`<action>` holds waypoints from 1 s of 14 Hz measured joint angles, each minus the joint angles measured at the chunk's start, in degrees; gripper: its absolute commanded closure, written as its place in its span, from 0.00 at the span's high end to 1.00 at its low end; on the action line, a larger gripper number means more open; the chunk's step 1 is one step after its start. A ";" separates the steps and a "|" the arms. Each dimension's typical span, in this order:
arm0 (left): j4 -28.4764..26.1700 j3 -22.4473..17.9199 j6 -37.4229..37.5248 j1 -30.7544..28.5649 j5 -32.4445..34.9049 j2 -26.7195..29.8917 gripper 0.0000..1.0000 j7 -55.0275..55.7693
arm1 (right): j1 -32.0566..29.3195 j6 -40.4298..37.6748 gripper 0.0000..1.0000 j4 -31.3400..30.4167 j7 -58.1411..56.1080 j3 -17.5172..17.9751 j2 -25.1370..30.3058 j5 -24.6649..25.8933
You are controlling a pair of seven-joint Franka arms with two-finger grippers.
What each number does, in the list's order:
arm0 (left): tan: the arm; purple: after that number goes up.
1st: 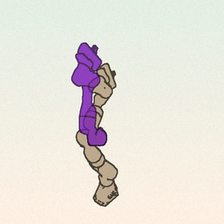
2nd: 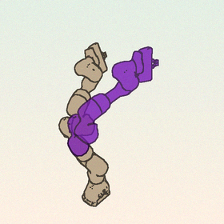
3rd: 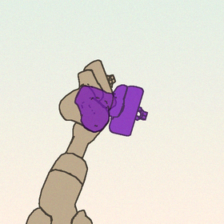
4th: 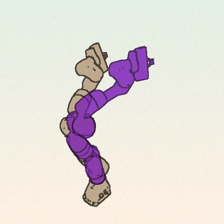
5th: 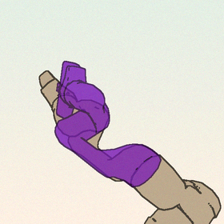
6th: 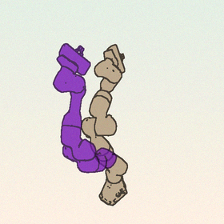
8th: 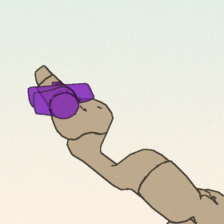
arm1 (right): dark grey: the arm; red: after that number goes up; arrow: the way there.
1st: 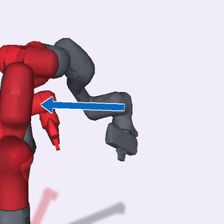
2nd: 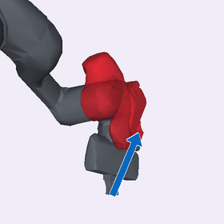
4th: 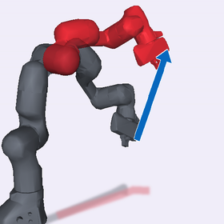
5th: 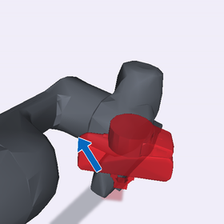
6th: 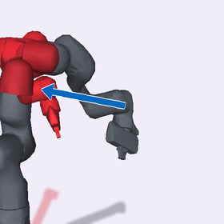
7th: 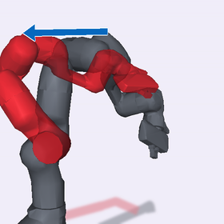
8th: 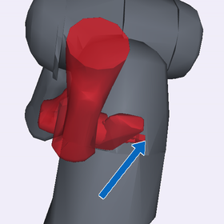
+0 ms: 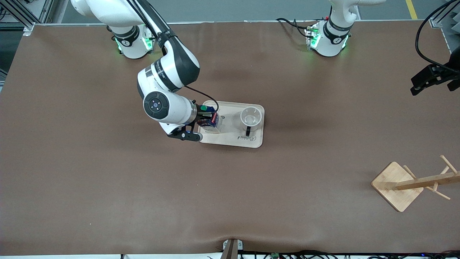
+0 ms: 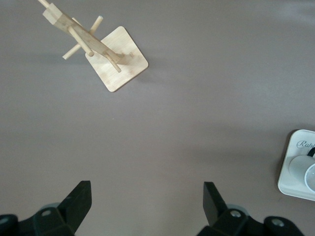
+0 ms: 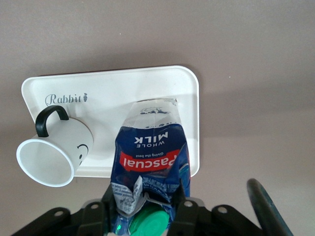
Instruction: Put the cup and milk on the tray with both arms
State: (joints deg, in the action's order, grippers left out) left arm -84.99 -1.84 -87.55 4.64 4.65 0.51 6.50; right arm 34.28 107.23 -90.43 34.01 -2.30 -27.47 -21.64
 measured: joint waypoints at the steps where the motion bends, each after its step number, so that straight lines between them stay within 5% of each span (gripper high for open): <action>1: -0.26 0.01 0.00 0.22 -0.01 -0.02 1.00 0.00 | 0.00 0.00 1.00 0.01 0.07 -0.08 -0.05 0.35; 10: -0.65 -0.05 -0.09 0.60 -2.33 -0.26 1.00 0.00 | -0.01 -0.89 1.00 4.98 0.08 -0.55 0.71 0.48; 14: -0.65 -0.07 -0.11 0.60 -2.33 -0.80 1.00 0.01 | -2.87 -12.04 1.00 12.45 1.24 -2.10 2.00 0.54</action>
State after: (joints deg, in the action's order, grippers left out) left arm -85.64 -1.91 -87.67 5.23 2.32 -0.29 6.51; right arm 31.42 95.19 -77.97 35.25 -4.41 -25.47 -21.10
